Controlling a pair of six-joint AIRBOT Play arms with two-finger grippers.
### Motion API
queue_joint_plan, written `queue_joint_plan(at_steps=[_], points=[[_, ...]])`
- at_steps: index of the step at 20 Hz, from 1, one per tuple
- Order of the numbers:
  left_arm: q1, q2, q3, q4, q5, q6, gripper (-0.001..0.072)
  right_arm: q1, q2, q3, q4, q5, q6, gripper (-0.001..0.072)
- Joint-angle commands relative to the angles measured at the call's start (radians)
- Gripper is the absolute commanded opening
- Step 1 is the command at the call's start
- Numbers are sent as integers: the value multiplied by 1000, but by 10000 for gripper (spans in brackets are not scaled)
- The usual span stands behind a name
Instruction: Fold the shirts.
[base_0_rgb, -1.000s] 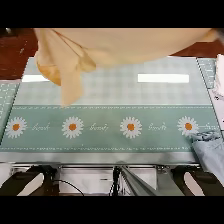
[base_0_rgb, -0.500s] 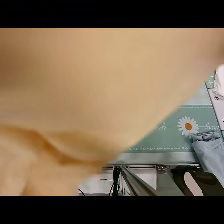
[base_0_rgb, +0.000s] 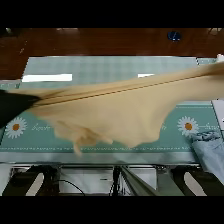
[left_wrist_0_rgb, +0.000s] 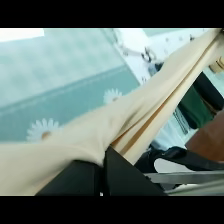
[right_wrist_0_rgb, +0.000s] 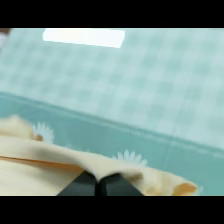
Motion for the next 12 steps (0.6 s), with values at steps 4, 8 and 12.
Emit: queue_joint_plan(at_steps=[4, 8, 12], points=[[-248, -158, -503, -96, 495, 253, 33, 59, -176, -389, -22, -328, -163, 18], [-402, -443, -512, -97, 827, 331, 35, 149, -357, -440, -130, -596, -224, 18], [-410, -666, -472, -101, 891, 330, 35, 127, -492, -440, -298, -707, -154, 18]])
